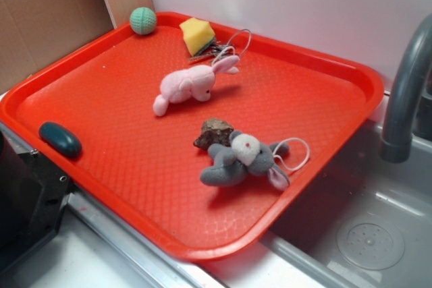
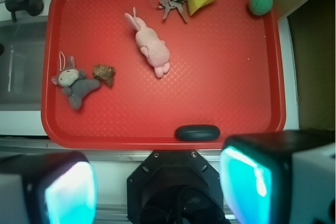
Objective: Grab the gray animal.
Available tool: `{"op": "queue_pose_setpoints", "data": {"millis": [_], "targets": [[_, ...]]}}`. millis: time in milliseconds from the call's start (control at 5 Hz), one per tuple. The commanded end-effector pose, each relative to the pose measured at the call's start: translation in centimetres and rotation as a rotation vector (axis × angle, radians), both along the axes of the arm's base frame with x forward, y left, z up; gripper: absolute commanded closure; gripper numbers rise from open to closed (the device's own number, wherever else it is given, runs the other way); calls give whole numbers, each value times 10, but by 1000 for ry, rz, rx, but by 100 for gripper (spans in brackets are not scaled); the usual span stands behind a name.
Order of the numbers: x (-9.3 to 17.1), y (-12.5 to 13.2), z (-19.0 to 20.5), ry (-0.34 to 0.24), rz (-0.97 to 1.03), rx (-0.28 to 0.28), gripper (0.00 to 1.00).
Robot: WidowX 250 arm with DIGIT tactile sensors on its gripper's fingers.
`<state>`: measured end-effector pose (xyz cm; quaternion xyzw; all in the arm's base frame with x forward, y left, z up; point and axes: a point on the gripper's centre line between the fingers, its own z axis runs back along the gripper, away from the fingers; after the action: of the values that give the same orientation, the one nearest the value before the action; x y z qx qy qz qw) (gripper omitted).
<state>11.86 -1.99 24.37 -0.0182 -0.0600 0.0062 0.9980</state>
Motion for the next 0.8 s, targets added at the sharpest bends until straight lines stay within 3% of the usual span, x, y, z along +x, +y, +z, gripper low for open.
{"op": "queue_pose_setpoints", "data": {"millis": [0, 200, 400, 600], "targets": [[0, 0, 0, 0, 0, 0, 0], [45, -50, -34, -40, -250, -6, 0], [59, -102, -66, -4, -501, 23, 0], [36, -134, -92, -42, -750, 48, 0]]}}
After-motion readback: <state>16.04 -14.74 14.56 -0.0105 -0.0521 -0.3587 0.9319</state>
